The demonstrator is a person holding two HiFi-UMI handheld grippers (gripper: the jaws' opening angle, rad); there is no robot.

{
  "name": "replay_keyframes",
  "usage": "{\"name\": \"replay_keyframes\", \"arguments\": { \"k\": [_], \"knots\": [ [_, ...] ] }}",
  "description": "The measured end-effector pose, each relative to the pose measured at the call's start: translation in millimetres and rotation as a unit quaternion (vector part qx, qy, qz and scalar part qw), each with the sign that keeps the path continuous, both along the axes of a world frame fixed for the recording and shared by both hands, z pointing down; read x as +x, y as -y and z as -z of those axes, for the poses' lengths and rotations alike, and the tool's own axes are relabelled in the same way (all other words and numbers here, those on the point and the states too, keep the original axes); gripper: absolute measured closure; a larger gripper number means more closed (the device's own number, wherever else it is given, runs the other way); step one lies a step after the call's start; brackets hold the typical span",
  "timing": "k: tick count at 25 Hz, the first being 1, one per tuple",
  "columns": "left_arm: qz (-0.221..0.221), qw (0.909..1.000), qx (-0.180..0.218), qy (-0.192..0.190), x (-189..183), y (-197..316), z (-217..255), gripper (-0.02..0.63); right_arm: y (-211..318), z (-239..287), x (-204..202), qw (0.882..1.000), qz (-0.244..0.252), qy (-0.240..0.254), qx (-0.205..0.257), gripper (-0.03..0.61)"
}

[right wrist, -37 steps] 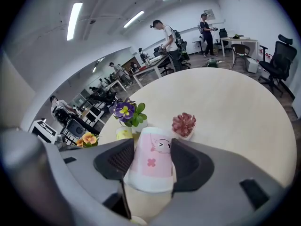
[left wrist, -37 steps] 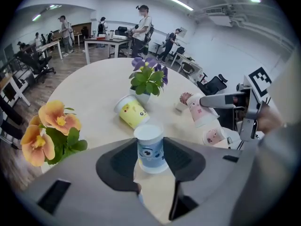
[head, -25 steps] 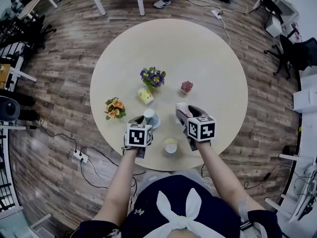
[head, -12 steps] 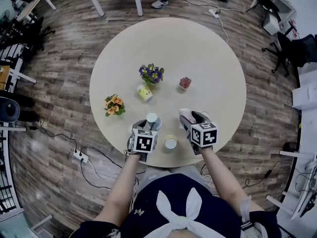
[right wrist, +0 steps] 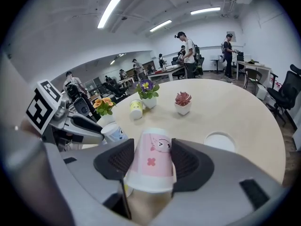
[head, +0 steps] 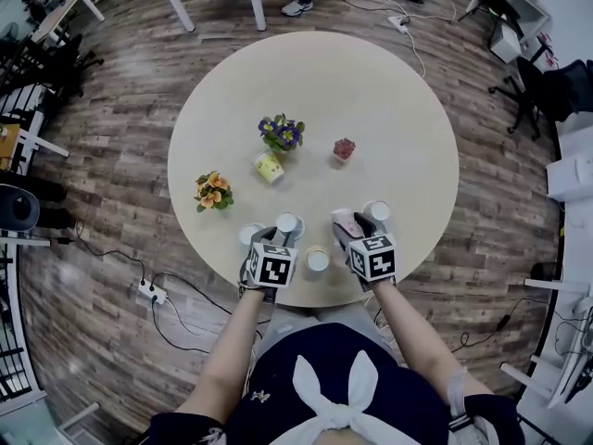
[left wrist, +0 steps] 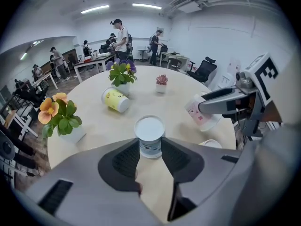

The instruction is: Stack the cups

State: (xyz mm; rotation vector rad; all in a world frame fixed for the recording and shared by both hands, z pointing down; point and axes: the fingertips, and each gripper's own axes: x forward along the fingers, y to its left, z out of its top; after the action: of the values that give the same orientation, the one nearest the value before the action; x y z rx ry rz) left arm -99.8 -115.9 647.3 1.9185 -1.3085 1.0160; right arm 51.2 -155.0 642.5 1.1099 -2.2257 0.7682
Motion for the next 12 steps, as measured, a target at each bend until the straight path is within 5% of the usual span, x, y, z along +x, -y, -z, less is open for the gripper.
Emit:
{"name": "replay_keyframes", "arguments": {
  "k": [7, 12],
  "knots": [
    [-0.002, 1.0, -0.001, 0.003, 3, -10, -2, 0.466, -29, -11, 6, 0.998, 0.023, -0.014, 0.057, 0.325],
    [-0.001, 1.0, 0.002, 0.008, 4, -17, -1, 0.485, -53, -25, 15, 0.998, 0.027, -0.027, 0.057, 0.327]
  ]
}}
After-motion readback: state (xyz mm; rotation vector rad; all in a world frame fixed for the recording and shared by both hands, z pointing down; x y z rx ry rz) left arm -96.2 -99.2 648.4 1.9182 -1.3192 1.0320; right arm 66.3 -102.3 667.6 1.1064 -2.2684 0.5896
